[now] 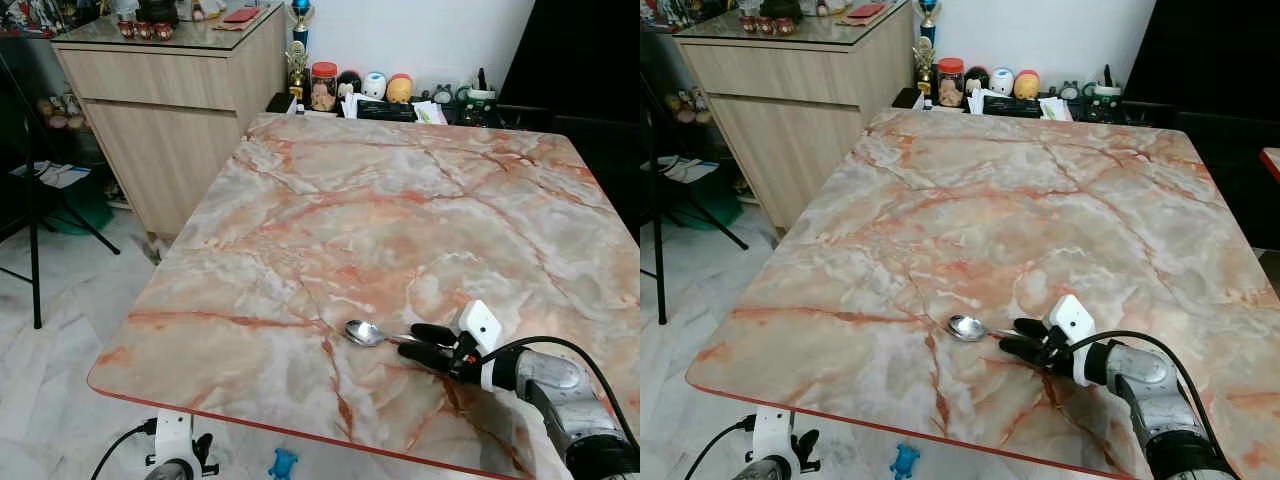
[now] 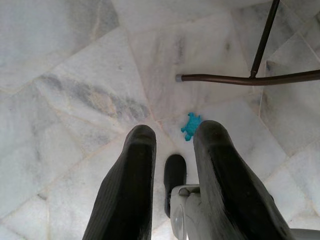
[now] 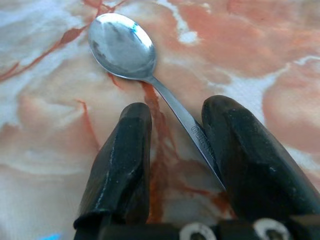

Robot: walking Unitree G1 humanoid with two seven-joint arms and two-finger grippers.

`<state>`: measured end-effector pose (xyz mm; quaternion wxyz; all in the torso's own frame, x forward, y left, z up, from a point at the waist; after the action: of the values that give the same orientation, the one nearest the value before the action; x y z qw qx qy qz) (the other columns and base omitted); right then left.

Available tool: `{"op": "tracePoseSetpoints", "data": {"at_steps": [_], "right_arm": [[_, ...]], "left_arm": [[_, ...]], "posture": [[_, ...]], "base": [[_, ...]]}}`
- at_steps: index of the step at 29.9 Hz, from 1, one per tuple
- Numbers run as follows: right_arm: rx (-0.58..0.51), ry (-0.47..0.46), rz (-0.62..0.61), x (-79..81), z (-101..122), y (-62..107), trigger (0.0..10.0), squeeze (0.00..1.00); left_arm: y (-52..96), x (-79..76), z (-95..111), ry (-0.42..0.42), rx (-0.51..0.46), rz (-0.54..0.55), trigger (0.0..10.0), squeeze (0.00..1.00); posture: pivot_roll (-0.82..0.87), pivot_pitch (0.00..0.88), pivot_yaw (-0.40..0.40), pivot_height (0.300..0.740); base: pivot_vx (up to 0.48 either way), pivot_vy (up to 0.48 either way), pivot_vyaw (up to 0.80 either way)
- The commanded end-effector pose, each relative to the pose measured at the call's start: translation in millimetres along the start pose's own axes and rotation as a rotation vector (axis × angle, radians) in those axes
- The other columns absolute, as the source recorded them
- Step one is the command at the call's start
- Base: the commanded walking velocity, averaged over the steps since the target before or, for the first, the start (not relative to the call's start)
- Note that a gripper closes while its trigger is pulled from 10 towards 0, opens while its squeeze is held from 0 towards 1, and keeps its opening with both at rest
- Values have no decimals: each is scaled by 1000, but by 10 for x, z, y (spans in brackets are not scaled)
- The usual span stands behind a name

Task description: Setting the table

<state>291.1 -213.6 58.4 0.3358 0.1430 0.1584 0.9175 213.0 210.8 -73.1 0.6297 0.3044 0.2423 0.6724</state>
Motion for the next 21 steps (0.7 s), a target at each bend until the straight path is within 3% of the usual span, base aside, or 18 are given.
{"op": "tracePoseSetpoints", "data": {"at_steps": [1,8,9,10,12,13,14,15,21], "right_arm": [[10,8,-14,-22,5,-12,10000,0],[33,5,-21,-17,-40,-30,10000,0],[38,5,-21,-15,-48,-36,5569,0],[38,6,-21,-15,-49,-38,3137,0],[38,6,-21,-15,-49,-38,3137,0],[40,6,-22,-16,-53,-41,863,0],[40,6,-22,-16,-53,-41,863,0],[41,6,-23,-17,-54,-43,0,0],[40,9,-20,-17,-44,-50,0,0]], "left_arm": [[-3,-4,12,4,-4,2,10000,0],[-2,-6,3,5,1,0,10000,0],[-2,-8,-1,4,3,-1,10000,0],[-1,-9,-2,4,4,-1,10000,0],[-1,-9,-2,4,4,-1,10000,0],[-1,-14,-5,4,5,-2,10000,0],[-1,-14,-5,4,5,-2,10000,0],[-2,-17,-5,4,6,-3,10000,0],[-3,-29,-3,4,6,-7,10000,0]], "posture": [[76,1,-8,740],[76,3,-8,740],[76,5,-8,740],[76,5,-8,740],[76,5,-8,740],[76,7,-10,740],[76,7,-10,740],[76,7,-10,740],[75,10,-9,740]], "base": [[0,0,0],[0,0,0],[0,0,0],[0,0,0],[0,0,0],[0,0,0],[0,0,0],[0,0,0],[0,0,0]]}}
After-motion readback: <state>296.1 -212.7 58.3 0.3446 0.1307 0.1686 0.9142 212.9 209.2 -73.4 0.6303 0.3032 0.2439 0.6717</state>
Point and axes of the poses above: a point about 5 cm out from each wrist's last joint towards the gripper, its own y axis pointing back from the gripper into the wrist, its own z axis along the axis of the wrist's last joint, x = y × z, the point moved 1 cm from there along -y, pointing out of the wrist towards the gripper, and after that the axes turned 10 degrees about -y, right-handed, at the moved point
